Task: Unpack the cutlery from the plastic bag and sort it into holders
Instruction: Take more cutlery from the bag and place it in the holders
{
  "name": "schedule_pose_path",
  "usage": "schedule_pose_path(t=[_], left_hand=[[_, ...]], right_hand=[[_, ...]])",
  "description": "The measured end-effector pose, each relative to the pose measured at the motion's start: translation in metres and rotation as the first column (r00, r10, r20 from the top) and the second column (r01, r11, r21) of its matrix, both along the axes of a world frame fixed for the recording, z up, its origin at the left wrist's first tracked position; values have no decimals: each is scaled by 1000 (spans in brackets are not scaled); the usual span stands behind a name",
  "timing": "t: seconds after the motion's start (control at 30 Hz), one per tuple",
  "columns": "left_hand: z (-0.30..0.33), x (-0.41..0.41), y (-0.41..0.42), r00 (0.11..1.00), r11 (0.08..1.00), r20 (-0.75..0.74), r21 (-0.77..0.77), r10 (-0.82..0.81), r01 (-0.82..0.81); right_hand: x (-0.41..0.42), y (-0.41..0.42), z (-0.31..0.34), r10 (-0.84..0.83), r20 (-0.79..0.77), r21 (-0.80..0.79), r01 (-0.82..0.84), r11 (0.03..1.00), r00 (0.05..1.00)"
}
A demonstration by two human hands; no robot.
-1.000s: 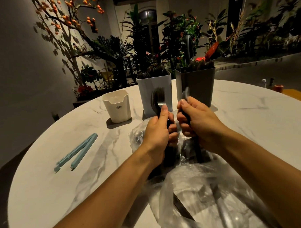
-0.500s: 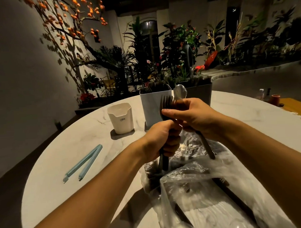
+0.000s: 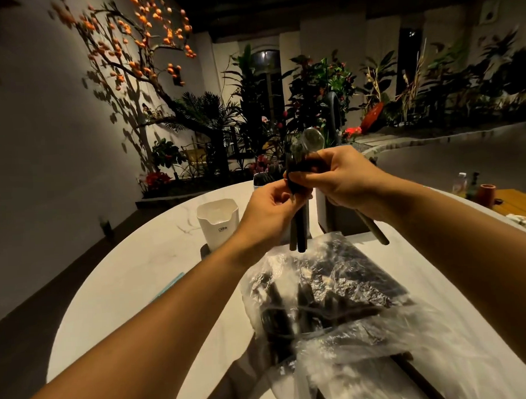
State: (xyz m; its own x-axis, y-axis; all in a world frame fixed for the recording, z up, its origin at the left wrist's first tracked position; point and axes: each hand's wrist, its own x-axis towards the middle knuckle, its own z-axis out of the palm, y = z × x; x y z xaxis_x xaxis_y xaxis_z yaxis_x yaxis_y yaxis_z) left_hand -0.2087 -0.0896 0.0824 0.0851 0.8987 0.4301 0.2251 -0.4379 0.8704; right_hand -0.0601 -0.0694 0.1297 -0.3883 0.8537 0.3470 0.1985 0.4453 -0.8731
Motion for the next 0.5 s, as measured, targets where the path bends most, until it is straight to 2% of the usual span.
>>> schedule_pose_path(t=[0.27,0.5], left_hand=[[40,-9,31,997,1000,-81,24,11,-9],[78,-13,69,988,990,-122,112,96,-83]], right_hand=[[-11,33,24,-98,70,167,85,982,993],[-18,63,50,-173,41,281,155,947,984]])
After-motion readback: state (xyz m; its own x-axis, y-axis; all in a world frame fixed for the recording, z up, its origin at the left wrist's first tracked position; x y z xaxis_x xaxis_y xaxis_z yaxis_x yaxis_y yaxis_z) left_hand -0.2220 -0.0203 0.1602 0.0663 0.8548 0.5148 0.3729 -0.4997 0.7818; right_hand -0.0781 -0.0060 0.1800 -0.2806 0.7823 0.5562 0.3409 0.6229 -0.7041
